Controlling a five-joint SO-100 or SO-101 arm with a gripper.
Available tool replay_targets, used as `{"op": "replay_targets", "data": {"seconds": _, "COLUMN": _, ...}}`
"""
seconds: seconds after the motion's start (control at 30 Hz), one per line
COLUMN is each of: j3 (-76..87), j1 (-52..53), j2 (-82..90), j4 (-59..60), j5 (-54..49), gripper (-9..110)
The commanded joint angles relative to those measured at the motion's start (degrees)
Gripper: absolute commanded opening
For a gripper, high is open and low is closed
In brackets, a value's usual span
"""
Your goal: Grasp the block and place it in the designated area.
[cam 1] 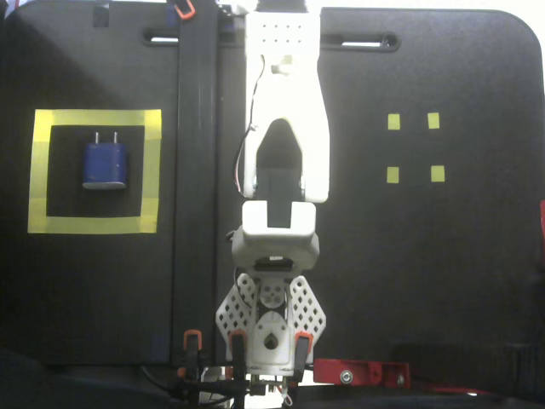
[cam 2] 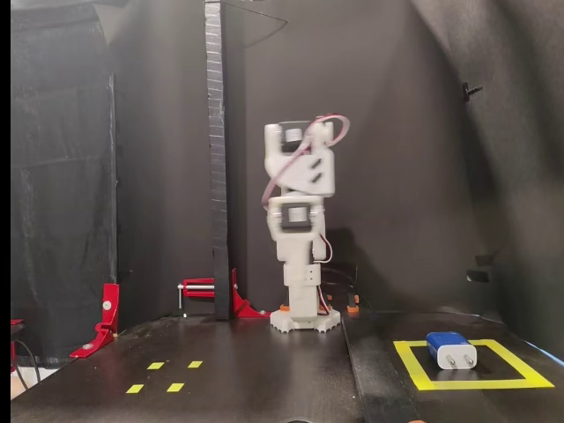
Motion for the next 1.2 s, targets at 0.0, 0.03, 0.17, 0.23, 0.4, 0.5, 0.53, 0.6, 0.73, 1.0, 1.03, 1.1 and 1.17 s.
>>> {"op": "replay_targets", "data": {"seconds": 0.0, "j3": -0.97, "j1": 0.97, "j2": 3.60, "j4": -0.09, "j5": -0.88, "gripper": 0}}
{"op": "replay_targets", "data": {"seconds": 0.03, "j3": -0.53, "j1": 1.14, "j2": 4.48, "j4": -0.53, "j5": -1.32, "gripper": 0}}
{"op": "replay_targets", "data": {"seconds": 0.17, "j3": 6.50, "j1": 1.85, "j2": 11.43, "j4": -7.47, "j5": -3.16, "gripper": 0}}
{"op": "replay_targets", "data": {"seconds": 0.23, "j3": 11.87, "j1": 2.29, "j2": 16.26, "j4": -12.92, "j5": -3.60, "gripper": 0}}
{"op": "replay_targets", "data": {"seconds": 0.4, "j3": 26.72, "j1": 2.81, "j2": 29.71, "j4": -27.51, "j5": -4.83, "gripper": 0}}
{"op": "replay_targets", "data": {"seconds": 0.5, "j3": 35.42, "j1": 2.81, "j2": 37.62, "j4": -35.42, "j5": -5.01, "gripper": 0}}
{"op": "replay_targets", "data": {"seconds": 0.53, "j3": 38.14, "j1": 2.81, "j2": 40.25, "j4": -37.88, "j5": -5.01, "gripper": 0}}
{"op": "replay_targets", "data": {"seconds": 0.6, "j3": 43.24, "j1": 2.81, "j2": 45.18, "j4": -42.01, "j5": -5.01, "gripper": 0}}
{"op": "replay_targets", "data": {"seconds": 0.73, "j3": 52.56, "j1": 2.46, "j2": 54.40, "j4": -48.60, "j5": -5.01, "gripper": 0}}
{"op": "replay_targets", "data": {"seconds": 1.0, "j3": 70.31, "j1": 1.58, "j2": 72.25, "j4": -60.12, "j5": -4.83, "gripper": 0}}
{"op": "replay_targets", "data": {"seconds": 1.03, "j3": 71.98, "j1": 1.49, "j2": 73.92, "j4": -61.61, "j5": -4.83, "gripper": 0}}
{"op": "replay_targets", "data": {"seconds": 1.1, "j3": 75.67, "j1": 1.41, "j2": 76.90, "j4": -64.60, "j5": -4.83, "gripper": 0}}
{"op": "replay_targets", "data": {"seconds": 1.17, "j3": 79.54, "j1": 1.41, "j2": 79.89, "j4": -68.20, "j5": -4.75, "gripper": 0}}
